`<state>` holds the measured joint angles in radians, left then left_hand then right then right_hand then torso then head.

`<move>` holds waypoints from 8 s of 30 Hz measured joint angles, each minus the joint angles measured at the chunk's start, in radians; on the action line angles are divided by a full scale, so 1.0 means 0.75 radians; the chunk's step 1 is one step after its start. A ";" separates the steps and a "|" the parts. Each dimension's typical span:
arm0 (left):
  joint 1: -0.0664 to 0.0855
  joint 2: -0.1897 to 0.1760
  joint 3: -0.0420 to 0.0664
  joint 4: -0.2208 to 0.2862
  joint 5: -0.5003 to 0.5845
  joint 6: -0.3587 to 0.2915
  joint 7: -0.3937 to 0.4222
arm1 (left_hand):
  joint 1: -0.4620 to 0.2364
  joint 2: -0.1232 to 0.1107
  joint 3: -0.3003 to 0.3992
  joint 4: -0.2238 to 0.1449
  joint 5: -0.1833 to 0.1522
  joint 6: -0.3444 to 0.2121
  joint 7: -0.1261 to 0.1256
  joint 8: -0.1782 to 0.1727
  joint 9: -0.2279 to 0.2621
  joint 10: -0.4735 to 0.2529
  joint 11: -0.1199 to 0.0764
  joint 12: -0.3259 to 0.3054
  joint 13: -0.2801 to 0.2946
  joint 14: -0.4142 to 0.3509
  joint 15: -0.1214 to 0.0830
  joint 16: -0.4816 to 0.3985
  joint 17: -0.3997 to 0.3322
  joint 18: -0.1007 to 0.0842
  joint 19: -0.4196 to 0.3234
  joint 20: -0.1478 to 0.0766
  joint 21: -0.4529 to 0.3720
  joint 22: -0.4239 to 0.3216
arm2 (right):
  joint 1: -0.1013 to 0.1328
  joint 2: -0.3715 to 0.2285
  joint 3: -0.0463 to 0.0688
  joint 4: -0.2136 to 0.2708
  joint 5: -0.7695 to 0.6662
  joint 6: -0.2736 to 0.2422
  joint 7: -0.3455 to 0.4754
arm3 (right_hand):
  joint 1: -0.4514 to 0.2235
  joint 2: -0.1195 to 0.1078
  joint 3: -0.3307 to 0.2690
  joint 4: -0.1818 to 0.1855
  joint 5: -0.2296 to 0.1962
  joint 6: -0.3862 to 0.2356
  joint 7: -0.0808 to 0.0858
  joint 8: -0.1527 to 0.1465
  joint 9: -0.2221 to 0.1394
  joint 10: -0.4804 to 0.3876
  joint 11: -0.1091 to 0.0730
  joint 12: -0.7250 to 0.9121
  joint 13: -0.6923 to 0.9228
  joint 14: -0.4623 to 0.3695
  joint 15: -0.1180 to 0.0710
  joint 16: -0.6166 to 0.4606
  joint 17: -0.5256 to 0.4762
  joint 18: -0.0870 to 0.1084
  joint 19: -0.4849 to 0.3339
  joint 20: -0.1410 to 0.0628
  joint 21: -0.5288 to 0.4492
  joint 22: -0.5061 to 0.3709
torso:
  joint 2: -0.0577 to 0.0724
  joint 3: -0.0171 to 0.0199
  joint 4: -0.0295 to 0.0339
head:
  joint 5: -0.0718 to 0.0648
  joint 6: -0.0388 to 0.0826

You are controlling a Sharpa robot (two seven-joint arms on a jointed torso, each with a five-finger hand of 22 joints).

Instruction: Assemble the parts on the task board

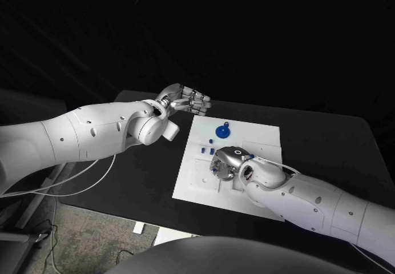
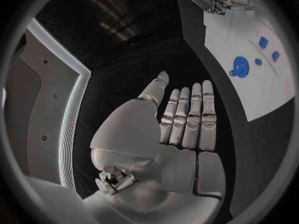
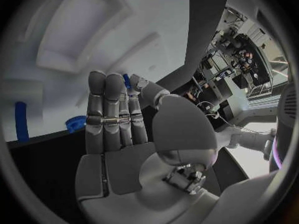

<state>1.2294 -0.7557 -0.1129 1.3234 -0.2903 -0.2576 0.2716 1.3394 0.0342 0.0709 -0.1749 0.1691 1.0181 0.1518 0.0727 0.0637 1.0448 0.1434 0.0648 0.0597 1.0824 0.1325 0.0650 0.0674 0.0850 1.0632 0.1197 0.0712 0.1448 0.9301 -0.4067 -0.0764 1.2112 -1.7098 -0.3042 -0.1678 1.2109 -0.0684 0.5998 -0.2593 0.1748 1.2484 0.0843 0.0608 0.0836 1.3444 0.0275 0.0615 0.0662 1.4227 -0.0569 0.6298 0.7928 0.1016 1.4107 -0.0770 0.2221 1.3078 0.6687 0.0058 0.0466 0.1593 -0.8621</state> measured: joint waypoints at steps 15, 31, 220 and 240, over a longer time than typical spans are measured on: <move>0.000 -0.003 0.000 -0.002 0.000 0.006 -0.005 | 0.000 0.000 -0.005 0.005 0.000 -0.010 0.000 0.000 0.000 -0.002 0.002 0.000 0.000 -0.005 0.005 0.000 0.000 0.000 0.000 0.000 0.000 -0.005 | -0.009 -0.036 -0.010 0.026 0.075 -0.056 0.027 | 0.135 -0.135 -0.865 0.419 0.222 -0.340 0.091 0.007 -0.024 -0.413 0.117 0.039 -0.012 -0.097 0.097 -0.051 -0.192 0.043 -0.004 0.087 -0.200 -0.302 | 0.000 -0.0001 0.0000 | -0.016 0.003; 0.000 -0.009 0.000 -0.009 0.000 0.012 -0.006 | 0.000 0.000 -0.011 0.011 0.000 -0.010 0.000 0.000 0.000 -0.002 0.002 0.000 0.000 -0.005 0.005 0.000 0.000 0.000 0.000 0.000 0.000 -0.011 | 0.015 -0.240 0.083 0.240 0.168 -0.180 0.041 | 0.186 -0.044 -0.679 0.276 0.127 -0.218 0.049 0.007 -0.024 -0.267 0.073 0.045 -0.009 -0.068 0.059 0.040 -0.227 0.046 0.032 0.059 -0.118 -0.313 | -0.001 -0.0015 -0.0019 | -0.032 0.008; -0.001 0.034 -0.001 -0.057 0.000 0.057 -0.021 | -0.001 0.011 -0.014 0.014 0.000 -0.010 0.000 0.000 0.000 -0.002 0.002 0.000 0.000 -0.005 0.005 0.000 0.000 0.000 0.005 0.005 0.005 -0.043 | 0.019 -0.048 -0.033 0.214 -0.062 0.021 -0.011 | 0.018 -0.014 0.071 -0.016 -0.172 0.031 -0.013 0.001 -0.007 0.002 0.027 -0.003 -0.008 0.041 -0.011 0.077 -0.072 -0.013 0.056 -0.016 0.023 -0.001 | 0.001 -0.0024 0.0018 | 0.000 -0.011; -0.001 0.035 -0.001 -0.058 0.000 0.061 -0.024 | -0.001 0.011 -0.014 0.014 0.000 -0.010 0.000 0.000 0.000 -0.002 0.002 0.000 0.000 -0.005 0.005 0.000 0.000 0.000 0.005 0.005 0.005 -0.045 | 0.018 -0.038 -0.045 0.192 -0.108 0.000 -0.047 | 0.019 -0.014 0.088 -0.017 -0.172 0.036 -0.014 -0.001 -0.005 0.001 0.027 0.000 -0.007 0.042 -0.011 0.077 -0.069 -0.012 0.056 -0.016 0.029 -0.001 | 0.001 -0.0024 0.0018 | 0.003 -0.014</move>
<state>1.2287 -0.7292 -0.1137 1.2798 -0.2901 -0.2118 0.2536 1.3389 0.0427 0.0602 -0.1641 0.1691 1.0109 0.1518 0.0727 0.0637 1.0435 0.1448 0.0648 0.0597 1.0788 0.1360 0.0650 0.0674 0.0850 1.0667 0.1232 0.0752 0.1111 0.9438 -0.4355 -0.1103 1.3553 -1.7910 -0.3040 -0.2032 1.2247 -0.0791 0.6657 -0.2720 0.0457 1.2754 0.0739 0.0599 0.0802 1.3455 0.0478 0.0614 0.0607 1.4539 -0.0651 0.6873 0.7408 0.0924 1.4525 -0.0888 0.2436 1.3074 0.6695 0.0040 0.0479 0.1614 -0.8726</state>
